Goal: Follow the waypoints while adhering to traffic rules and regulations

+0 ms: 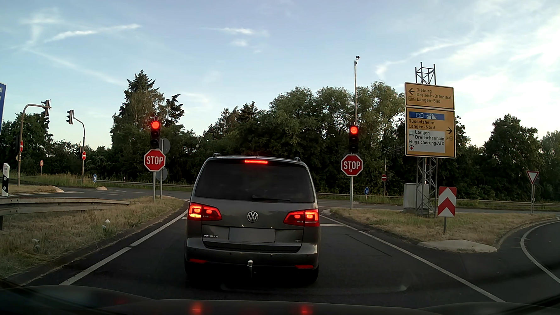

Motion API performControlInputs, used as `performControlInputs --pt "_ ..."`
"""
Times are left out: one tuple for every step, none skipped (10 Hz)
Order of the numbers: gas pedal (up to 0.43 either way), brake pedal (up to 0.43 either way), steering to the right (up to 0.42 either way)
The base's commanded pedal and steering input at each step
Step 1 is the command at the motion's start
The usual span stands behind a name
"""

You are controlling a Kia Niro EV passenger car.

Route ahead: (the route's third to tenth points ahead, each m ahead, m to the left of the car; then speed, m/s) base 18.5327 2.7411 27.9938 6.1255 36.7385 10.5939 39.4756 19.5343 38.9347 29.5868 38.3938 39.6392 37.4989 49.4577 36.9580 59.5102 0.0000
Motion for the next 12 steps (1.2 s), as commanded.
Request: performControlInputs --pt "0.000 0.390 -0.010" --pt "0.000 0.390 -0.010" --pt "0.000 0.390 -0.010" --pt "0.000 0.390 -0.010" --pt "0.000 0.390 -0.010" --pt "0.000 0.390 -0.010" --pt "0.000 0.390 -0.010" --pt "0.000 0.390 -0.010" --pt "0.000 0.390 -0.010" --pt "0.000 0.390 -0.010" --pt "0.000 0.390 -0.010" --pt "0.000 0.390 -0.010"
